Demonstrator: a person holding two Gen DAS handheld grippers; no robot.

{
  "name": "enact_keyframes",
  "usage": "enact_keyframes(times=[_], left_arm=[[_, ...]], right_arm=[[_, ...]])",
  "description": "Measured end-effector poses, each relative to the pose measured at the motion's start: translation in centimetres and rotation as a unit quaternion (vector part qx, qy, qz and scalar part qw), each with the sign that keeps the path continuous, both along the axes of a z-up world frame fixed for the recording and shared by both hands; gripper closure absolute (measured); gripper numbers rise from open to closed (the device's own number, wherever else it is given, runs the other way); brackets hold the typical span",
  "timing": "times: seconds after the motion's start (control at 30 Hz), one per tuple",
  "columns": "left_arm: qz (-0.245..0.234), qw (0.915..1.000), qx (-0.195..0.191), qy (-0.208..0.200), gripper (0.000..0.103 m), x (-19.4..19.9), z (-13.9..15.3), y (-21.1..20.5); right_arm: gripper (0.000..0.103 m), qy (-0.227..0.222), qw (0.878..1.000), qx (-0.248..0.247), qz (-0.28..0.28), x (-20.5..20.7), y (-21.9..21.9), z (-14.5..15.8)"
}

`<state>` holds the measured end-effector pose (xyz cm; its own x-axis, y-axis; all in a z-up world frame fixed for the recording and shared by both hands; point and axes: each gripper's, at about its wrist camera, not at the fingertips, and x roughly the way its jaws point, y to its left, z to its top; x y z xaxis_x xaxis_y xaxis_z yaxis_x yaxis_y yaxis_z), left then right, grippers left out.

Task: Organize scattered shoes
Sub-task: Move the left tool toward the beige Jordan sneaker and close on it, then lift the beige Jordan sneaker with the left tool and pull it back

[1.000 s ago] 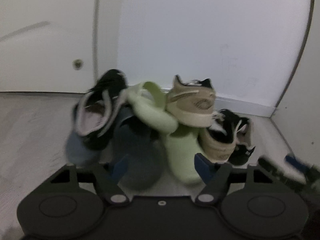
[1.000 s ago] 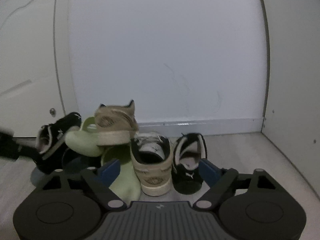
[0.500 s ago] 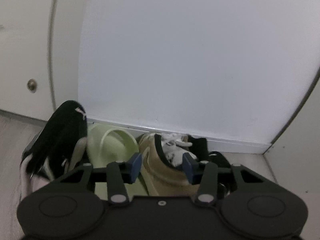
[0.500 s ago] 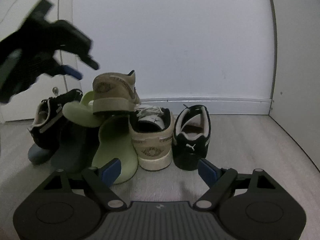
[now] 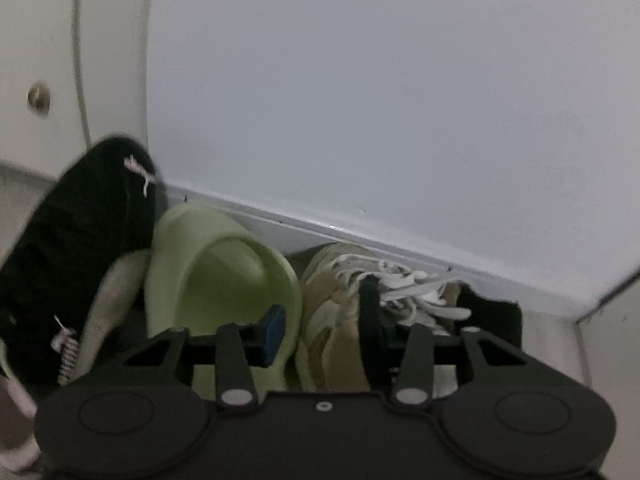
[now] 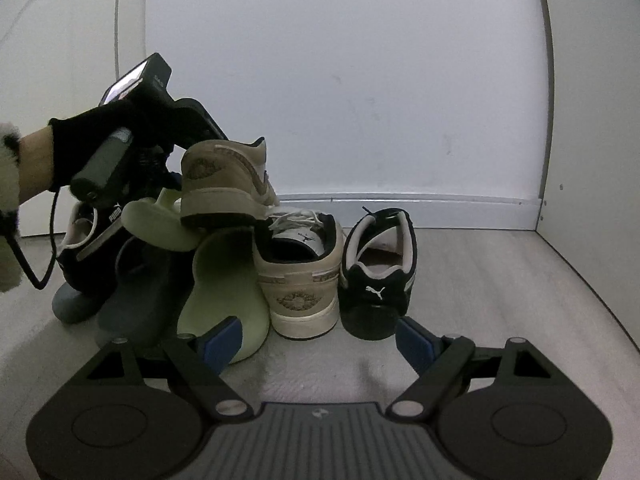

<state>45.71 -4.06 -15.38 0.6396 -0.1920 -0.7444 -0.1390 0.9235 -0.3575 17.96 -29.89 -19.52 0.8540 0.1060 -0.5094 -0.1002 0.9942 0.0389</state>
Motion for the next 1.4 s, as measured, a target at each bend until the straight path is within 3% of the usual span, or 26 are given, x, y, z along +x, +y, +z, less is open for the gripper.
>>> enact_keyframes(times=[0.1,0.23,0.4,0.5,0.7,0.9,1.17,1.4], left_arm=[[0.001,0.9995,0.025,-0.021,0.086,-0.7,0.3,-0.8],[0.019,0.9989,-0.012,-0.042,0.086,-3.7,1.4,-0.4],[0.022,0.9957,-0.021,-0.088,0.086,-10.7,5.0,-0.4],[0.03,0.9934,-0.027,-0.108,0.086,-17.5,6.7,0.3],[0.044,0.9932,-0.028,-0.104,0.086,-26.2,6.9,0.4],[0.04,0.9943,-0.023,-0.096,0.086,-33.8,3.4,0.5],[0.05,0.9978,-0.022,-0.037,0.086,-35.7,-1.0,0.8],[0.052,0.9975,-0.022,-0.043,0.085,-34.6,-3.6,0.9]], right_arm=[[0.018,-0.006,1.0,-0.003,0.001,-0.2,0.0,0.1],[0.018,-0.03,0.999,-0.015,0.0,-0.6,0.0,0.7],[0.018,-0.059,0.998,-0.031,-0.011,-1.2,-0.3,1.5],[0.018,-0.063,0.998,-0.015,-0.027,-1.7,-0.9,2.3],[0.018,-0.083,0.995,-0.015,-0.047,-3.9,-1.4,3.7],[0.018,-0.087,0.995,-0.025,-0.036,-7.0,-0.8,3.7],[0.018,-0.079,0.995,-0.052,-0.011,-8.7,0.5,3.4],[0.018,-0.074,0.995,-0.068,0.004,-9.1,1.7,3.0]])
